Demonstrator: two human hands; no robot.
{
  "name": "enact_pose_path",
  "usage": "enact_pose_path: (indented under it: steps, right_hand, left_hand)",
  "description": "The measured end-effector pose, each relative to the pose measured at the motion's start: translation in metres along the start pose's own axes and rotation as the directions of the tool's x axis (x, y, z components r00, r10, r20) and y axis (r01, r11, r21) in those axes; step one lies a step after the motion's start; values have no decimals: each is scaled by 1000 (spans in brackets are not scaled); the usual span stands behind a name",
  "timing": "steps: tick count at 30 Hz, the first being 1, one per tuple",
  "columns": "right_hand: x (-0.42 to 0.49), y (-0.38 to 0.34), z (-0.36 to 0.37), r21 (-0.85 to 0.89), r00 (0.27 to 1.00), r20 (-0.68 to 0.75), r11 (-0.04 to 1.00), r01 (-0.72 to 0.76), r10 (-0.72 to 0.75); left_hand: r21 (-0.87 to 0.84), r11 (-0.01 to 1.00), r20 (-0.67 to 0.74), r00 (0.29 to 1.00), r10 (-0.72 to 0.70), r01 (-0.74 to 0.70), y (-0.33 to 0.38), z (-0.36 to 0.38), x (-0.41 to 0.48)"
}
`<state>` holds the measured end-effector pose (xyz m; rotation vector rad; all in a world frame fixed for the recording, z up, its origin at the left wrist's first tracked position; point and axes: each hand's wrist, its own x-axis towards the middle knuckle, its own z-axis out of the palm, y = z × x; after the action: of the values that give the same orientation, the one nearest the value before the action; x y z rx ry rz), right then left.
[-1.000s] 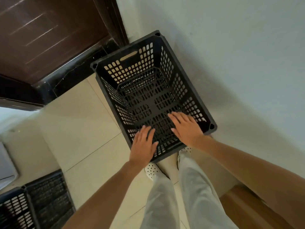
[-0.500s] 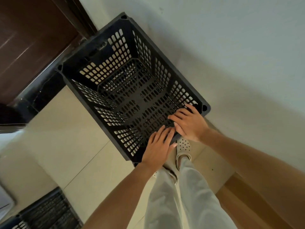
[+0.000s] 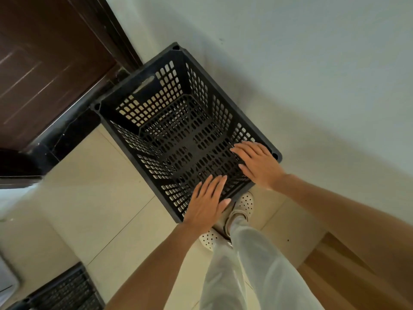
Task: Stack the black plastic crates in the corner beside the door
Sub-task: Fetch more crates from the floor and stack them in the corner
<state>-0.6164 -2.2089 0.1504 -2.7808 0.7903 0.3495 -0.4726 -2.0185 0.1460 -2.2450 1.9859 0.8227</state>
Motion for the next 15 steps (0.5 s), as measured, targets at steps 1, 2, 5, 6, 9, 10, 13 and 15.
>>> enact_pose_path:
  steps: [1,2,5,6,9,10,13,15]
  right_hand:
    - [6,5,-6,1,999,-19,1000,-31,31]
    - [13,11,-12,7,998,-34,998,-61,61]
    - [43,23,-29,38,997,-49,997,-60,62]
    - [55,26,-33,38,998,-46,999,-34,36]
    - [91,32,-45,60,999,-39,998,9,-7]
    - [104,35,-49,85,999,-46,996,-1,5]
    - [142,43,-58,145,996,-51,988,-59,67]
    - [168,47,-59,158,996,-43,985,-73,80]
  left_hand:
    - [7,1000,-4,1000,4,-4,-7,-6,4]
    - [19,1000,-12,1000,12,-12,-14,-13,12]
    - [21,999,-66,997,40,-38,-34,-42,51]
    - [23,999,-90,995,44,-42,-40,-53,69]
    - [72,997,-168,985,29,-17,-55,-90,125]
    - [86,996,-198,980,23,-6,-59,-103,144]
    - [141,990,-241,970,32,3,-74,-141,202]
    - [204,978,-261,965,13,42,-88,-161,240]
